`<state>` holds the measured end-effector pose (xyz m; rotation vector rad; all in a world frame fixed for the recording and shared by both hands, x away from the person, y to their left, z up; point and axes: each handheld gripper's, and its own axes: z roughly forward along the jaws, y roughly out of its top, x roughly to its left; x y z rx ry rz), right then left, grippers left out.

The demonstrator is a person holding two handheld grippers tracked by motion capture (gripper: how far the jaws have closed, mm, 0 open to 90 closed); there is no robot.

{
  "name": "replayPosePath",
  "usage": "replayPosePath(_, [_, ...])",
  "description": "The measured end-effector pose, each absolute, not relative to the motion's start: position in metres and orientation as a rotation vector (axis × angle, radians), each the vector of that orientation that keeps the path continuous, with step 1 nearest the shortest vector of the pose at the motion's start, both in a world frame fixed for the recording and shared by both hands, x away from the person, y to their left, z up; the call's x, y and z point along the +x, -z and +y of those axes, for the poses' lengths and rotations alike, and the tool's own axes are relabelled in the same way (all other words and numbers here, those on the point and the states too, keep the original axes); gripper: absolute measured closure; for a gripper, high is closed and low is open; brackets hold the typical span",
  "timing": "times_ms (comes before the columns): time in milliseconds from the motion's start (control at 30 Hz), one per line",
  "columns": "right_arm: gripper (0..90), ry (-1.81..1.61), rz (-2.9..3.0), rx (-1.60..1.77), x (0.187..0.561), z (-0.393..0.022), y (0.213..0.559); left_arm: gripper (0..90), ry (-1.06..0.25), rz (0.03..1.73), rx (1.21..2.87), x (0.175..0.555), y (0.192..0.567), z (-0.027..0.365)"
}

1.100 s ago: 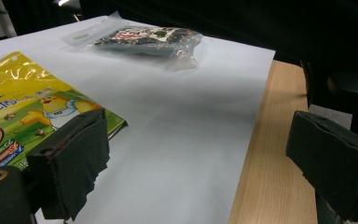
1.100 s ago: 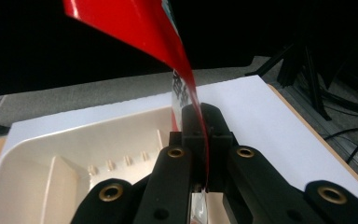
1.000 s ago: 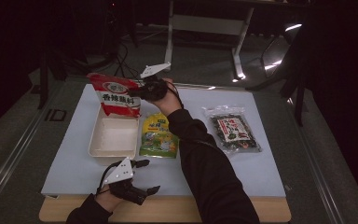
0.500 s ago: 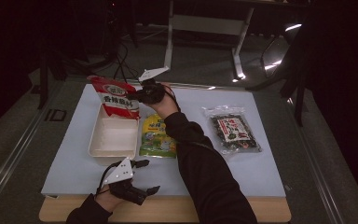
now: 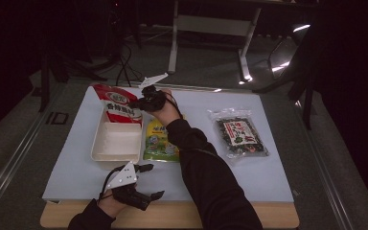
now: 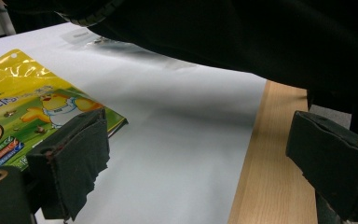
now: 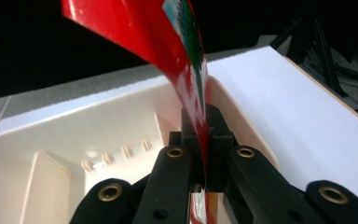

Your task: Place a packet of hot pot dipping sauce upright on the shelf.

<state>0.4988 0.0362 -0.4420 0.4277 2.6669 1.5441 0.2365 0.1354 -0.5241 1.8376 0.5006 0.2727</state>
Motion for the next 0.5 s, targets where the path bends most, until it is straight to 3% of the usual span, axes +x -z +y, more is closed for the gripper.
replayPosePath(67, [89.0, -1.544, 2.681, 0.435, 0.500, 0.036, 0.443, 6.6, -0.271, 0.500, 1.839, 0.236, 0.524, 0.135])
replayPosePath(167, [77.2, -1.505, 2.676, 0.426, 0.500, 0.034, 0.441, 6.6, -0.270, 0.500, 1.840, 0.237, 0.525, 0.135])
replayPosePath(500, [66.0, -1.456, 2.668, 0.433, 0.490, 0.013, 0.425, 6.6, -0.267, 0.499, 1.850, 0.237, 0.526, 0.132])
